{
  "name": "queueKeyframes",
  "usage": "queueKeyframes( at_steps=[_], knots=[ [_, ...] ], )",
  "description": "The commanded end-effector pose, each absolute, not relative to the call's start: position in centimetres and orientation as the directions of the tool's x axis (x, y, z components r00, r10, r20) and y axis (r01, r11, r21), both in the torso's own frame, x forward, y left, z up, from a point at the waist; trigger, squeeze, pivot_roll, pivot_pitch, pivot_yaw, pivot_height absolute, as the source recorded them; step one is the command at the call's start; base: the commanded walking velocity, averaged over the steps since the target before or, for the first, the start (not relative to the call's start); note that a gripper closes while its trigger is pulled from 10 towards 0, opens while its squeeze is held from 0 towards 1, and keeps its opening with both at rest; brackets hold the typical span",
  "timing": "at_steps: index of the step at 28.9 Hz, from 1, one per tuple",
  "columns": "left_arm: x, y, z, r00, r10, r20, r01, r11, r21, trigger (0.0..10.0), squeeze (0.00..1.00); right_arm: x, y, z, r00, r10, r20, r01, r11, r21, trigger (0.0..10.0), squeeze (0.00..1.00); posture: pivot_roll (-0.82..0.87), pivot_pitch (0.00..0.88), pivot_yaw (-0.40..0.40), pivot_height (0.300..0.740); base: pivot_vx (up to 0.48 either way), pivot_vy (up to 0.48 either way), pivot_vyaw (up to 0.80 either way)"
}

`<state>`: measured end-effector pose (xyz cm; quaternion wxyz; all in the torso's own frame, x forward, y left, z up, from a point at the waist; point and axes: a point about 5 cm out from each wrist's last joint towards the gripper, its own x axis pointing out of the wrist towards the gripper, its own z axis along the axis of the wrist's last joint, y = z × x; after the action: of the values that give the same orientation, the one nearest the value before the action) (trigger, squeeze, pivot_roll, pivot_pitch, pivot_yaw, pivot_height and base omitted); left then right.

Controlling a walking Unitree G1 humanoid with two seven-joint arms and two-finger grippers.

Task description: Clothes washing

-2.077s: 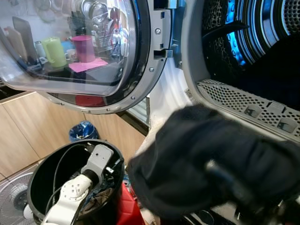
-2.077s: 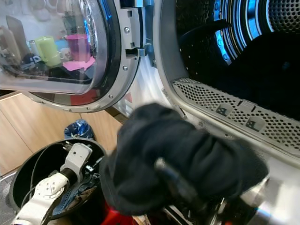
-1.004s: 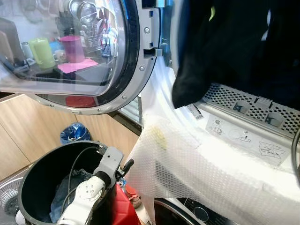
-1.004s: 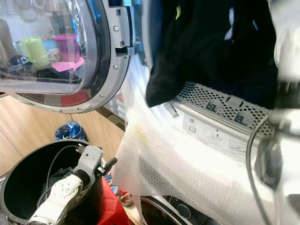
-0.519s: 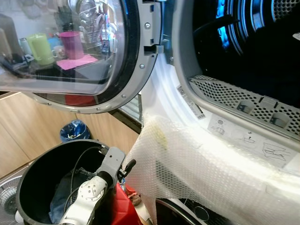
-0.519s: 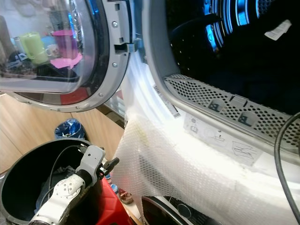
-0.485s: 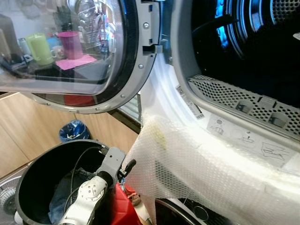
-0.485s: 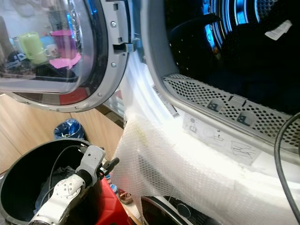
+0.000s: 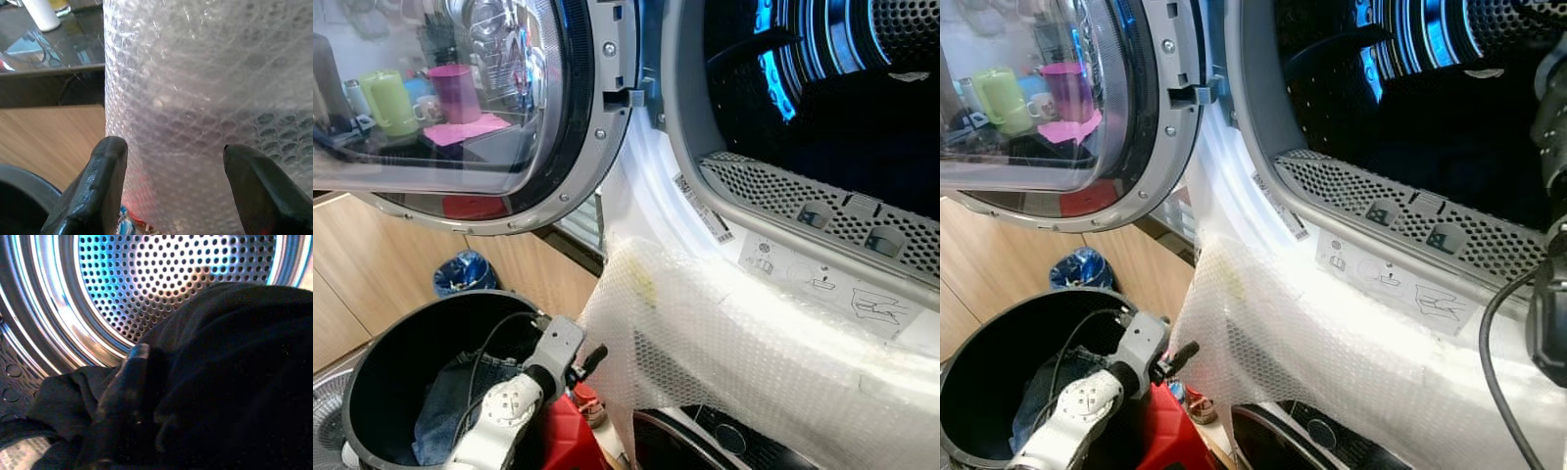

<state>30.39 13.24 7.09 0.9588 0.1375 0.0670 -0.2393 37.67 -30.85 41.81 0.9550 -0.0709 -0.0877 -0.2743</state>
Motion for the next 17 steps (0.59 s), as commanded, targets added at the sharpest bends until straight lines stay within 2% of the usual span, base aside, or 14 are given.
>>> queueKeyframes(
  at_steps=[1,4,9,17],
  knots=[
    [30.3,13.3,7.1,0.868,-0.451,-0.210,0.493,0.835,0.245,10.0,0.00,37.5,-31.0,42.1,0.830,-0.513,0.217,0.536,0.842,-0.058,10.0,1.00,0.04,0.053,0.023,0.740,0.000,0.000,0.00],
    [30.3,13.1,7.0,0.861,-0.461,-0.214,0.505,0.828,0.244,10.0,0.00,37.3,-30.9,42.7,0.829,-0.510,0.230,0.522,0.853,0.010,10.0,1.00,0.04,0.056,0.027,0.740,0.000,0.000,0.00],
    [30.3,13.0,7.1,0.857,-0.468,-0.216,0.511,0.825,0.242,10.0,0.00,37.3,-30.0,43.5,0.832,-0.486,0.266,0.504,0.864,0.003,10.0,1.00,0.04,0.059,0.032,0.740,0.000,0.000,0.00],
    [30.2,12.9,7.1,0.854,-0.472,-0.218,0.516,0.823,0.237,10.0,0.00,36.8,-30.1,43.0,0.827,-0.490,0.277,0.522,0.851,-0.054,10.0,1.00,0.04,0.060,0.032,0.740,0.000,0.000,0.00]
  ],
)
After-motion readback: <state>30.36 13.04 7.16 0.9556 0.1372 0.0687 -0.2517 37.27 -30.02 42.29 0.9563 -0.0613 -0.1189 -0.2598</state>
